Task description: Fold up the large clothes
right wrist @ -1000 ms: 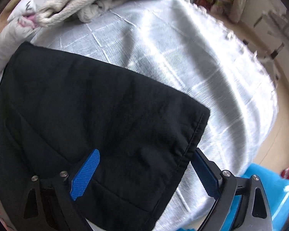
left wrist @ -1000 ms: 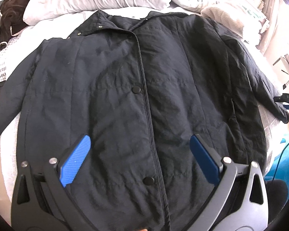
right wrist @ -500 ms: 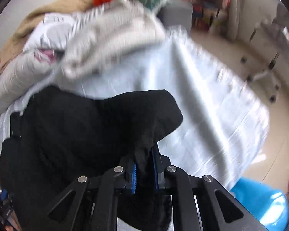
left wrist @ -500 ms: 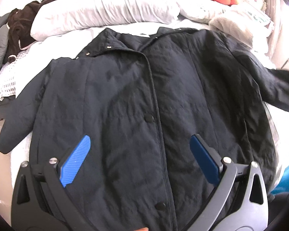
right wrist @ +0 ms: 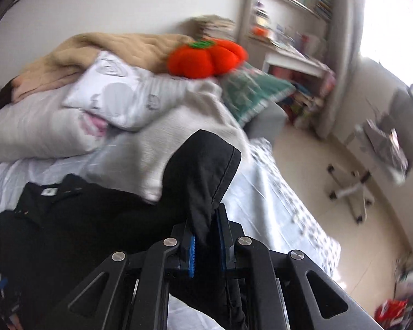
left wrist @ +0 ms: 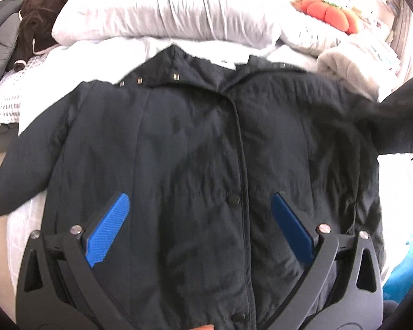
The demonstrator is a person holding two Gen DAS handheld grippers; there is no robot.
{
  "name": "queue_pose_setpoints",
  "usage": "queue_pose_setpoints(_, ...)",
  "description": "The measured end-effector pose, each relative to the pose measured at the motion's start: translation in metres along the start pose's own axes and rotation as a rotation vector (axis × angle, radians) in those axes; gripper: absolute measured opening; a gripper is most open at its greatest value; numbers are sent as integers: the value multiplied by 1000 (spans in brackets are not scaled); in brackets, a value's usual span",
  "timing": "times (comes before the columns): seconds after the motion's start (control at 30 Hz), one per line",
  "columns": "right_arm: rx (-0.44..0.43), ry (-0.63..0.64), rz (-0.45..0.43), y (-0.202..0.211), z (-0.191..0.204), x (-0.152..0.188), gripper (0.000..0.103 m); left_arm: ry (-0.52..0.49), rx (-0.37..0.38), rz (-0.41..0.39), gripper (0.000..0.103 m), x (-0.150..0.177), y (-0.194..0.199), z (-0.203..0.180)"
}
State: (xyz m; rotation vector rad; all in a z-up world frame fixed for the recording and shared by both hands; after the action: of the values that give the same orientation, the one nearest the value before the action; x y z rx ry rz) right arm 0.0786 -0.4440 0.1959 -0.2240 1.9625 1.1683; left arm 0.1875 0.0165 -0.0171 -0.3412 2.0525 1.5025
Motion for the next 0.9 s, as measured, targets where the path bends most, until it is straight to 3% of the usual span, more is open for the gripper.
queue_pose_setpoints(0.13, -71, 91, -44, 26, 64, -21, 13, 14, 71, -36, 103, -17, 3, 4)
queue_pose_setpoints(0.27, -205, 185, -60, 51, 143, -28, 14, 45, 143, -64, 102, -23, 5, 13)
queue_pose_setpoints(0.53, -385, 398, 2, 57, 294, -5, 15, 151, 236, -106, 98, -30, -1, 51)
queue_pose_setpoints(0.73, -531, 503, 126, 34, 373, 41, 41, 249, 320, -73, 88, -24, -20, 75)
queue_pose_setpoints(0.8, -568, 513, 147, 31, 377, 50, 54, 250, 313, -65, 88, -22, -23, 78)
queue_pose_setpoints(0.9, -526, 529, 105, 28, 364, 52, 69, 247, 313, -62, 88, -22, -25, 79)
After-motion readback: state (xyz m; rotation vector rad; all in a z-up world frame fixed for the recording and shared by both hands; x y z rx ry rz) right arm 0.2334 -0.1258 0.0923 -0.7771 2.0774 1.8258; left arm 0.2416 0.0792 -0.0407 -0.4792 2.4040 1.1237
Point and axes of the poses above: each gripper's, at about its wrist camera, not at the fingertips, and y roughly against the way its jaws point, z to its left, x to its underside, the point moved 4 cm from there along -y, roughly the way its jaws point, and after that the axes turned 10 degrees about x, right-handed, at the moved point
